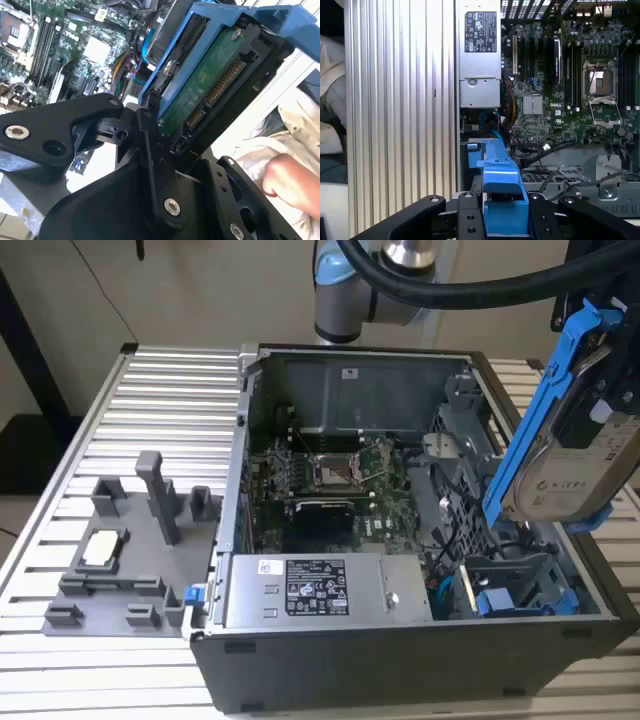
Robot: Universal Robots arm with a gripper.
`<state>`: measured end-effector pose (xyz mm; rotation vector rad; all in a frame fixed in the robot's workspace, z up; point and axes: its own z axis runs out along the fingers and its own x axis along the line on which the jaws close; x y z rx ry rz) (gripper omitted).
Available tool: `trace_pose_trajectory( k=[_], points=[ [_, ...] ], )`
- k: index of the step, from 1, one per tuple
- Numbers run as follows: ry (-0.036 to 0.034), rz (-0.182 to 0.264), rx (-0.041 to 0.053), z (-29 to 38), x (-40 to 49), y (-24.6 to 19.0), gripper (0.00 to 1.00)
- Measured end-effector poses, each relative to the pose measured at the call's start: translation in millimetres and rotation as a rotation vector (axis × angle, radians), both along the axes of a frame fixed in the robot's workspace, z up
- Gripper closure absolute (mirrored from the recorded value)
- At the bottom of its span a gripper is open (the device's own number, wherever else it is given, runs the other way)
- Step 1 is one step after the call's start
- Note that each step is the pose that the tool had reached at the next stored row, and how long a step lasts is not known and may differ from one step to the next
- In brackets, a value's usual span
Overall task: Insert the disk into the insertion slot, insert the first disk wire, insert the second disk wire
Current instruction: 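Insert the disk into the insertion slot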
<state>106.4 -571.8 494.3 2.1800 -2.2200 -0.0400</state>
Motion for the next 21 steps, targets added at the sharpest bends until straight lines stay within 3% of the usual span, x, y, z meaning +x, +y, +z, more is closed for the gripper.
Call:
trace_pose_trajectory(
  k=[12,21],
  points=[
    [0.0,0.0,0.0002,-0.6,0.0,0.0,0.67],
    [0.0,0.0,0.0002,-11.5,0.1,0.0,0.67]
  ],
)
